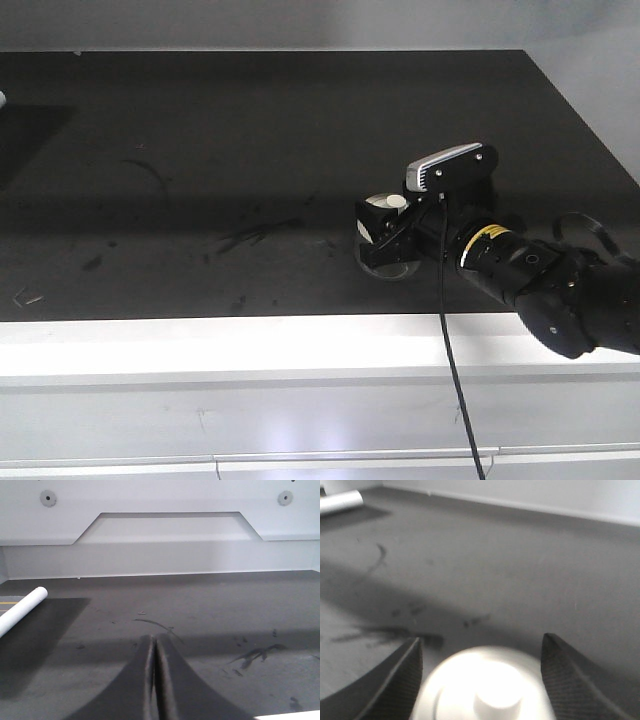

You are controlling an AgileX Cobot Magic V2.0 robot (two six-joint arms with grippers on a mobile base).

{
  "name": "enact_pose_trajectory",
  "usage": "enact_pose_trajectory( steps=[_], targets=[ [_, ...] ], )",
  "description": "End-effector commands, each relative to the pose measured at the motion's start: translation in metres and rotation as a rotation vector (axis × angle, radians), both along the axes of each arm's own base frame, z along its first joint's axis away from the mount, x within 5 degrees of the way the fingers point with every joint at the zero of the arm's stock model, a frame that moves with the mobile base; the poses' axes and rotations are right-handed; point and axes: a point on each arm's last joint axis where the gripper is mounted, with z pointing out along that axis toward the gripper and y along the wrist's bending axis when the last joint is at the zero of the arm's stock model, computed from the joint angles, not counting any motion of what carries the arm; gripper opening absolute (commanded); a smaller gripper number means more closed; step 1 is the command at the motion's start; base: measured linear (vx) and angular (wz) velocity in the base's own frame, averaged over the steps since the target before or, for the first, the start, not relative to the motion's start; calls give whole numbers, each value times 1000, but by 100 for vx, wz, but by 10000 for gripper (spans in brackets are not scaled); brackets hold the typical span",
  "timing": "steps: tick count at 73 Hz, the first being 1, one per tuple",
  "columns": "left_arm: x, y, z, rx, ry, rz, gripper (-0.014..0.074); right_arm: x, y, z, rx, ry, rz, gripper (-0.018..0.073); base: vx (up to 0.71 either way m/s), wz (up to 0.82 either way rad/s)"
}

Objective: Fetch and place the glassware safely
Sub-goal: 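Reach the right gripper to the glass jar and close on its lid, then lift the glass jar with the right gripper and pull it out of the cabinet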

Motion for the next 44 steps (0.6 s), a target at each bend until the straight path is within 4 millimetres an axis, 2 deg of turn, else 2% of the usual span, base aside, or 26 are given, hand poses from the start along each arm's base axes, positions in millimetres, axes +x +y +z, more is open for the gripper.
enact_pose_trajectory(
  steps=[1, 9, 16, 33, 44],
  targets=[
    [0, -2, 14, -18, -82, -27, -7, 5, 2, 21, 78, -105, -4, 482, 0, 0],
    [0, -2, 14, -18, -82, -27, -7, 7, 3, 12, 69, -87, 2, 443, 0, 0],
    [0, -2, 14, -18, -82, -27, -7, 8, 4, 6, 57, -70, 6, 363, 0, 0],
    [0, -2, 14, -18, -82, -27, -7, 7, 5, 1, 18, -38, 17, -15, 0, 0],
    [0, -2, 14, -18, -82, -27, -7, 5, 3, 9, 29, -61, 15, -9, 0, 0]
  ],
)
